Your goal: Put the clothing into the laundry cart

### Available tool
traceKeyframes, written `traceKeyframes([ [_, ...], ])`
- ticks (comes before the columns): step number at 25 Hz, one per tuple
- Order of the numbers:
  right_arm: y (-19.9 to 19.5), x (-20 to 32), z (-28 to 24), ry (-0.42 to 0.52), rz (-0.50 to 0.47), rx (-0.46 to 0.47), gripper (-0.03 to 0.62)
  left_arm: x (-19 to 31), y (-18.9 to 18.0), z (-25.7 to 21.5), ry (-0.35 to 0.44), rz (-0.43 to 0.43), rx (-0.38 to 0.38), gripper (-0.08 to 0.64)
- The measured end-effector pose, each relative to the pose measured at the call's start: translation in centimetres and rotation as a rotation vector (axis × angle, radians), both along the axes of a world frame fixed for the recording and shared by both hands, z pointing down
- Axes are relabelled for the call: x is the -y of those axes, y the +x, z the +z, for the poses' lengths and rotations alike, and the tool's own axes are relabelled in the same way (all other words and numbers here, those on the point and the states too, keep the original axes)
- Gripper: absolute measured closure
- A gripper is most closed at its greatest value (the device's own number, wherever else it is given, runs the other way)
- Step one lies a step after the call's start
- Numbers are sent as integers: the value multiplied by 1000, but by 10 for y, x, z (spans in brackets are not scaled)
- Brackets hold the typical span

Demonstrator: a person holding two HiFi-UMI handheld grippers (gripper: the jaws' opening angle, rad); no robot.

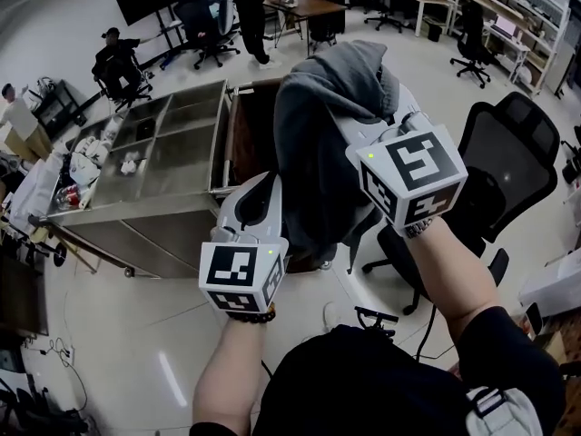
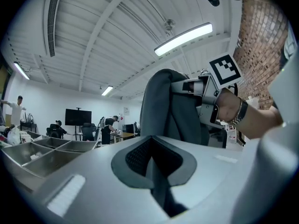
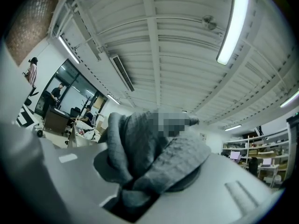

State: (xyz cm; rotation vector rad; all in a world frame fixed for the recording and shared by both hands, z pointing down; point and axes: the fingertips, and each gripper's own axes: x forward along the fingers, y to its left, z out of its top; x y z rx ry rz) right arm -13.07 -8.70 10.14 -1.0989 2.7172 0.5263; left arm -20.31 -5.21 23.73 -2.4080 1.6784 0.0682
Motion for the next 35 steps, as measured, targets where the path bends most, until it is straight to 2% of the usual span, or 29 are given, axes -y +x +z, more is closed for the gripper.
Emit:
traceKeyframes([
  [4, -22, 23, -2, -6, -29, 4, 439, 16, -20, 5, -3, -34, -4, 558],
  [9, -39, 58, 38, -27, -45, -16, 439, 37, -31, 38, 0, -68, -11, 558],
  [14, -66, 98, 57, -101, -49, -55, 437, 55, -51, 36, -27, -96, -20, 558],
  [19, -82, 148, 114, -179, -47, -98, 436, 83, -60, 63, -47, -114, -23, 558],
  [27, -111, 204, 178, -296, -55, -153, 421, 120, -84, 78, -88, -133, -29, 558],
  [30, -118, 221, 213, -355, -73, -203, 391, 137, -86, 88, -103, -136, -29, 558],
  [35, -119, 236, 247, -422, -102, -261, 267, 156, -84, 94, -116, -136, -26, 558],
])
